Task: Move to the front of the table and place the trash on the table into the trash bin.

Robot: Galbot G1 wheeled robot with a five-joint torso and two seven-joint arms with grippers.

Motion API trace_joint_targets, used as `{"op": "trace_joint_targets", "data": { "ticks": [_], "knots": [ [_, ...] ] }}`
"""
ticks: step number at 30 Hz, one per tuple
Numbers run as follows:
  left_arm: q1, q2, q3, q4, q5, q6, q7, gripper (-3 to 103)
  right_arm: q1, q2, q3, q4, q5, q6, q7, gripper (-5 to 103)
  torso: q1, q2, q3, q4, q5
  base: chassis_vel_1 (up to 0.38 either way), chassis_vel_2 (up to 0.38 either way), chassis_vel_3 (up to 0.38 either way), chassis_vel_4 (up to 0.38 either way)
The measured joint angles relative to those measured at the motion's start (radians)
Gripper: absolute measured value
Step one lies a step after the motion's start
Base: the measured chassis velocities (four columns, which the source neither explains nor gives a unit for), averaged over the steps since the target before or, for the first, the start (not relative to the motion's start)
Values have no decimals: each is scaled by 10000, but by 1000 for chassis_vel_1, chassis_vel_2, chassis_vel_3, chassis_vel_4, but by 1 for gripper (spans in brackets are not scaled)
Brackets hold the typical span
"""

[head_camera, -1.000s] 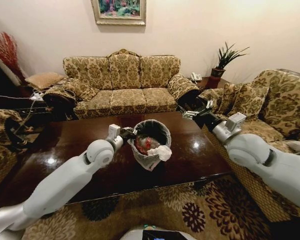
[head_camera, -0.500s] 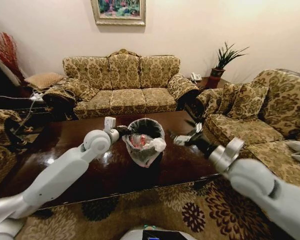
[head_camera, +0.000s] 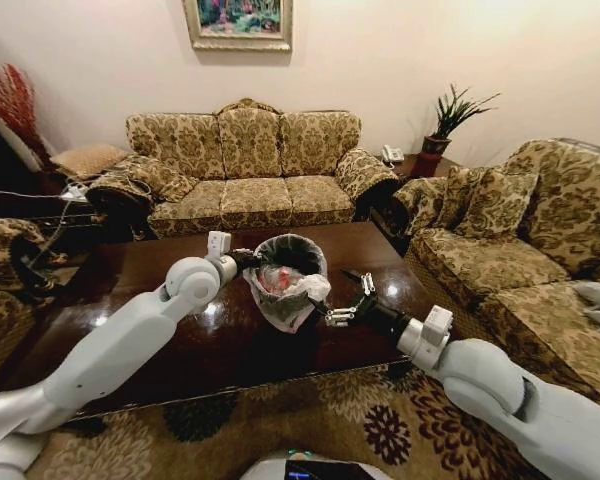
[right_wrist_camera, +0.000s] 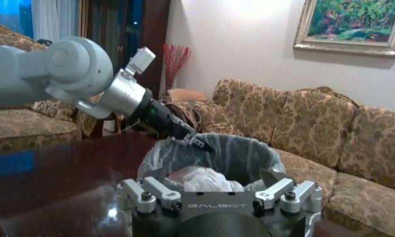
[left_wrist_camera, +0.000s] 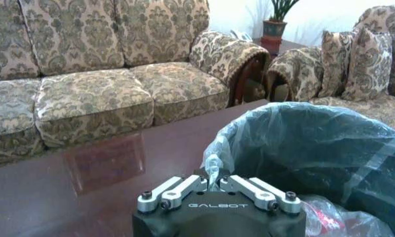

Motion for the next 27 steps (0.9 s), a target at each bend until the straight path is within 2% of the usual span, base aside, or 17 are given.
{"op": "trace_joint_targets", "data": {
  "ticks": [1,2,4,6,13,14,16,18,20,22,23,25,26,27],
  "knots": [
    [-6,-25,7,0,5,-2,8,4,-18,37,-8,-61,-70,37,-16,91,0,0,0,0,1,0,0,0,0],
    [-23,-58,27,-7,10,-5,19,4,-21,111,-56,-146,-160,62,-49,81,0,0,0,1,1,0,0,0,0],
    [-31,-77,42,-22,12,-8,22,4,-21,162,-101,-196,-215,72,-62,81,0,0,0,1,3,0,0,0,0],
    [-45,-93,65,-77,12,-14,56,4,-17,270,-167,-319,-314,89,-97,71,0,-1,0,0,3,0,0,0,0],
    [-64,-122,167,-289,22,-61,149,4,86,559,-291,-845,-672,234,-378,65,0,-1,0,0,3,0,0,0,0],
    [-67,-123,176,-319,22,-65,150,4,88,586,-308,-883,-717,250,-405,61,0,-2,0,0,3,0,0,0,0],
    [-69,-122,180,-346,22,-72,149,4,88,604,-316,-905,-752,267,-436,61,0,-3,0,0,3,0,0,0,0],
    [-69,-85,180,-422,35,-98,150,4,71,614,-307,-918,-827,327,-476,48,0,-3,0,1,2,0,0,0,0],
    [-66,-80,180,-430,46,-99,152,4,64,611,-295,-911,-835,345,-476,48,0,-3,0,1,2,0,0,0,0],
    [-32,-65,181,-451,106,-121,172,4,52,551,-232,-840,-841,368,-462,38,0,-3,0,1,3,0,0,0,0],
    [-32,-65,181,-451,106,-121,172,4,52,551,-232,-840,-841,368,-462,38,0,-3,0,1,3,0,0,0,0],
    [-12,-105,198,-503,148,-147,174,4,89,432,-180,-773,-794,366,-411,27,0,-3,0,0,1,0,0,0,0],
    [-12,-105,198,-503,148,-147,174,4,89,432,-180,-773,-794,366,-411,27,0,-3,0,0,1,0,0,0,0],
    [-8,-128,214,-535,153,-150,173,4,136,399,-172,-761,-791,365,-380,22,0,-3,0,0,2,0,0,0,0]
  ]
}}
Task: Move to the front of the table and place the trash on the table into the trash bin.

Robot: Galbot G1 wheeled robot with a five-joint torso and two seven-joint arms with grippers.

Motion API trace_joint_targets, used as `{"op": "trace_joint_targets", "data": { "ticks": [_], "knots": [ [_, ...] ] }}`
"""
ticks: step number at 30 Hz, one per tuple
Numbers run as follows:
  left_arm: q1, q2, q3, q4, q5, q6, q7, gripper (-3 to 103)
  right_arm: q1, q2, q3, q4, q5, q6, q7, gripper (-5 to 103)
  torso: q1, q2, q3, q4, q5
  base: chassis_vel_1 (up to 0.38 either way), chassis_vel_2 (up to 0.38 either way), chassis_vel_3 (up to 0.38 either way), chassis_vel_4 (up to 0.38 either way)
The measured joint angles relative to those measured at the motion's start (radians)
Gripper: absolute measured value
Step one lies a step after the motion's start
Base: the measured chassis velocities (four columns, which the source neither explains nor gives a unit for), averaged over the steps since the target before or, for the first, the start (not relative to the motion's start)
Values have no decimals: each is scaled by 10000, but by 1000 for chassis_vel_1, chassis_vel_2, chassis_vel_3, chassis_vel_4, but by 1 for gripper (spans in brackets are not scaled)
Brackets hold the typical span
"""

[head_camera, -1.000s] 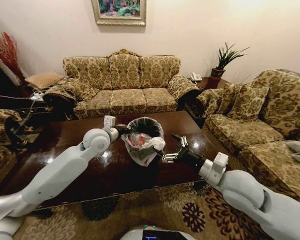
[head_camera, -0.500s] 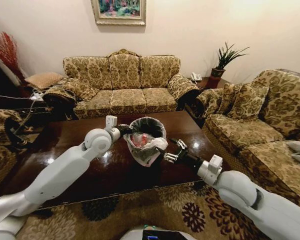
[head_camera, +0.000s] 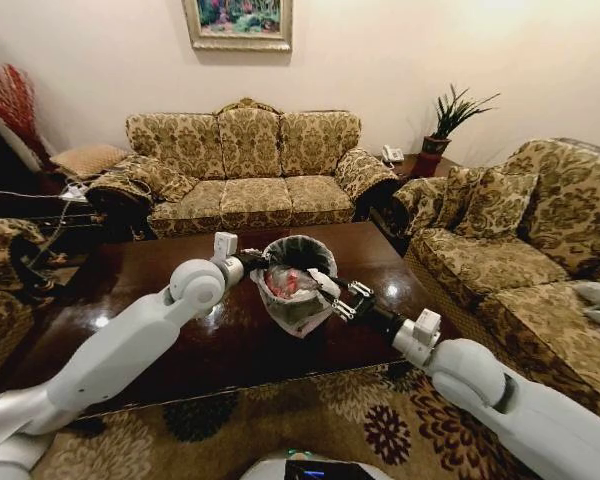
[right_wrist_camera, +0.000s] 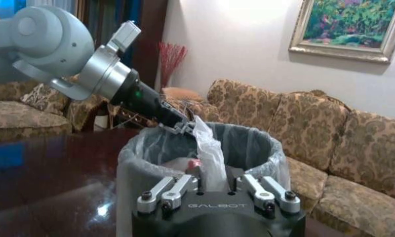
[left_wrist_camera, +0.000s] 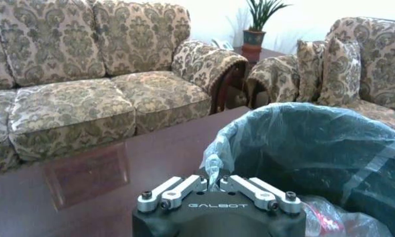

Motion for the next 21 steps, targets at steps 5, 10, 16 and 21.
{"op": "trace_joint_targets", "data": {
  "ticks": [5,10,16,21],
  "knots": [
    [60,-23,34,-61,95,-17,-1,4,544,-205,35,407,160,-80,275,2,0,0,0,-1,2,0,0,0,0],
    [71,-91,140,-102,220,-19,-1,4,1751,-582,-13,535,981,-343,412,1,0,0,0,4,0,0,0,0,0],
    [-325,-506,533,-160,400,-20,226,4,2507,-1060,-77,62,1588,-496,366,2,2,0,1,-1,1,0,0,0,0],
    [-600,-754,777,-75,479,-5,465,4,2504,-1095,-426,-76,1759,-605,352,18,0,1,0,-2,1,0,0,0,0]
  ]
}}
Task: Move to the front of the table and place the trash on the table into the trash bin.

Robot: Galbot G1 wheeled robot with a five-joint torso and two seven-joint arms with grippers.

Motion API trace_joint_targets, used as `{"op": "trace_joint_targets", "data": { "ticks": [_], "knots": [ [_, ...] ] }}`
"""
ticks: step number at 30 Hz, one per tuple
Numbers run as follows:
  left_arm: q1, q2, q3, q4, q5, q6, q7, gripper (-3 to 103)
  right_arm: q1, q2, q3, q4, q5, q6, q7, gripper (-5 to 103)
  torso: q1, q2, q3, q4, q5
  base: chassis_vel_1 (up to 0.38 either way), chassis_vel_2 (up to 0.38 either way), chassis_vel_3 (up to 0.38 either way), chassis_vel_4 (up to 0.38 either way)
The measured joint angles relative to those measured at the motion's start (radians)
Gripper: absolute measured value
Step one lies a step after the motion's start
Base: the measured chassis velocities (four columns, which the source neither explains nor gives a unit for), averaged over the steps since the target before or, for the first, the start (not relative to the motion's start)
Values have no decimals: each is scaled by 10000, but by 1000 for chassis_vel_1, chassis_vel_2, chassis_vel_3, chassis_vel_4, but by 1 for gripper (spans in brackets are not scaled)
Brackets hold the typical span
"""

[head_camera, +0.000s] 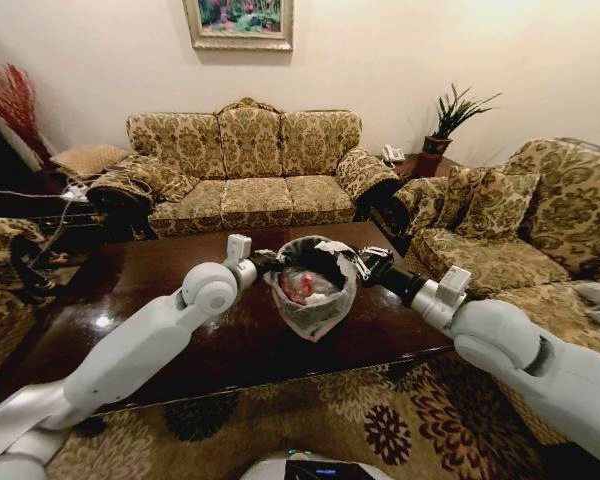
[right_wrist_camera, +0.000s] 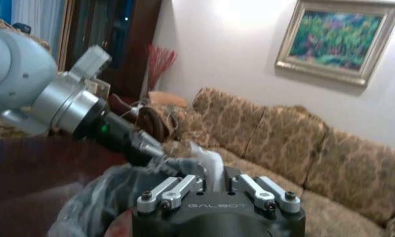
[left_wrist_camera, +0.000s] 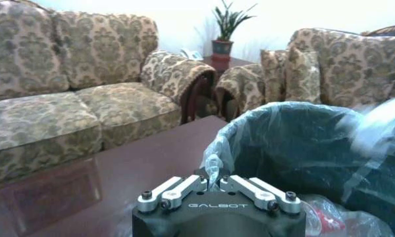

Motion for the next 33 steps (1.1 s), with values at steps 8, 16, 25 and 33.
{"op": "trace_joint_targets", "data": {
  "ticks": [8,16,25,33],
  "knots": [
    [90,86,-38,-121,214,23,200,4,-62,46,-183,-99,69,193,35,51,-1,0,0,3,-2,0,0,0,0],
    [192,90,-70,-204,291,-34,209,4,-14,-16,-12,168,334,576,92,73,-1,0,1,3,-2,0,0,0,0],
    [1069,512,-652,-177,1696,-384,296,4,-304,-232,994,784,823,437,2344,100,-1,1,0,5,-3,0,0,0,0],
    [3189,1018,-2636,140,3384,-861,1188,4,-1381,298,3097,173,1162,-224,2635,100,-2,1,-1,7,-1,0,0,0,0]
  ]
}}
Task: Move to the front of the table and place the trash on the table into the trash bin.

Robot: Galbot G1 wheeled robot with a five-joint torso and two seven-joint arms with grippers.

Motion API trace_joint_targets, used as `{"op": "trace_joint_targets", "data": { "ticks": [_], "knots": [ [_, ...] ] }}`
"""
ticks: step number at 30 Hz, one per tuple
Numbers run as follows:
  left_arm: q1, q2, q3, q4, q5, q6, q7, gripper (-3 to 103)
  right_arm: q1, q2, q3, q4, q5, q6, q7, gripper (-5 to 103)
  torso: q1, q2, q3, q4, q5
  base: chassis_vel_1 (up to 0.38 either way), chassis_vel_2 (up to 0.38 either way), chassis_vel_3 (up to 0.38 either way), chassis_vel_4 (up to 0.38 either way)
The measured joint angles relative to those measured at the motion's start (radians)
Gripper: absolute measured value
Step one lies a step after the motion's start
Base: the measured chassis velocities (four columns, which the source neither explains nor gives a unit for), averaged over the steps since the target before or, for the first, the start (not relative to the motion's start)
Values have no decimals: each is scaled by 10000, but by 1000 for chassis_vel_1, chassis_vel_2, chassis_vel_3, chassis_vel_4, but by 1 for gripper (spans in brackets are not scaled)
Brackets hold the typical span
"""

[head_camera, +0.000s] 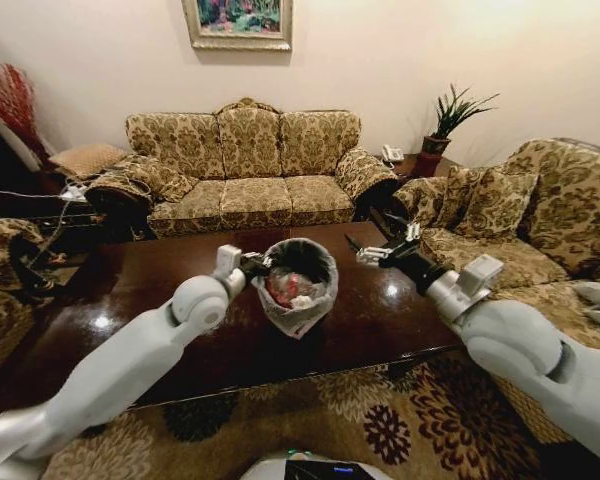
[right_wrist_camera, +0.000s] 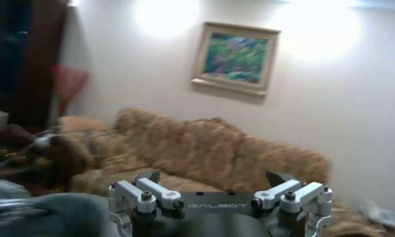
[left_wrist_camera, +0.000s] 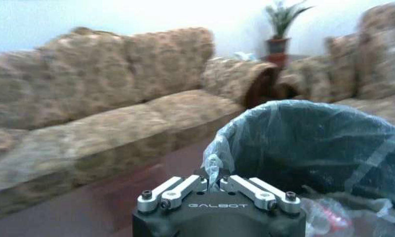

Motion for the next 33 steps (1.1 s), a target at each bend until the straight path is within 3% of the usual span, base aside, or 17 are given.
{"op": "trace_joint_targets", "data": {
  "ticks": [1,2,4,5,6,9,11,13,15,17,18,20,25,33],
  "knots": [
    [0,0,0,0,0,0,0,4,0,0,0,0,0,0,0,100,0,0,0,0,0,0,0,0,0],
    [488,93,-667,249,448,-199,375,4,-989,233,1204,-329,-384,66,-388,100,1,0,0,0,-11,0,0,0,0],
    [1074,143,-1508,291,592,-322,674,4,-1983,555,2198,-519,-643,101,-676,100,4,-1,1,-2,-5,0,0,0,0],
    [1661,139,-2400,106,504,-329,842,4,-2798,899,3083,-554,-789,22,-889,100,5,-1,2,-2,3,0,0,0,0],
    [1661,139,-2400,106,504,-329,842,4,-2798,899,3083,-554,-789,22,-889,100,5,-1,2,-2,3,0,0,0,0],
    [2533,70,-3928,-460,323,-125,1393,4,-4261,1721,4755,-484,-1505,-140,-1570,100,0,0,0,-3,-2,0,0,0,0],
    [2728,64,-4278,-617,291,-82,1450,4,-4554,1942,5028,-436,-1756,-139,-1760,100,-2,1,-2,-6,-1,0,0,0,0],
    [3561,35,-5411,-929,454,-147,1669,4,-5646,3135,5751,31,-2695,-30,-2337,100,-2,2,-2,-8,2,0,0,0,0],
    [3861,-27,-5769,-979,580,-208,1818,4,-5924,3553,5884,245,-2869,-62,-2447,100,-2,2,-1,-8,2,0,0,0,0],
    [4533,-329,-6546,-1223,708,-262,1939,4,-6644,4773,6066,823,-3336,-88,-2685,100,0,2,-1,-3,-1,0,0,0,0],
    [4533,-329,-6546,-1223,708,-262,1939,4,-6644,4773,6066,823,-3336,-88,-2685,100,0,2,-1,-3,-1,0,0,0,0],
    [4998,-622,-6882,-1584,780,-287,1967,4,-7006,5455,6094,1134,-3692,-46,-2883,100,-1,2,-2,-3,-7,0,0,0,0],
    [5390,-964,-6978,-1882,1084,-459,1961,4,-7233,5901,6019,1392,-4004,-17,-3019,100,1,1,0,-6,-2,25,-18,-37,17],
    [5832,-1392,-7235,-2244,1291,-517,1941,4,-7234,5826,5668,1551,-4176,-55,-2969,100,7,-2,2,-5,-1,130,-110,-121,112]
  ]
}}
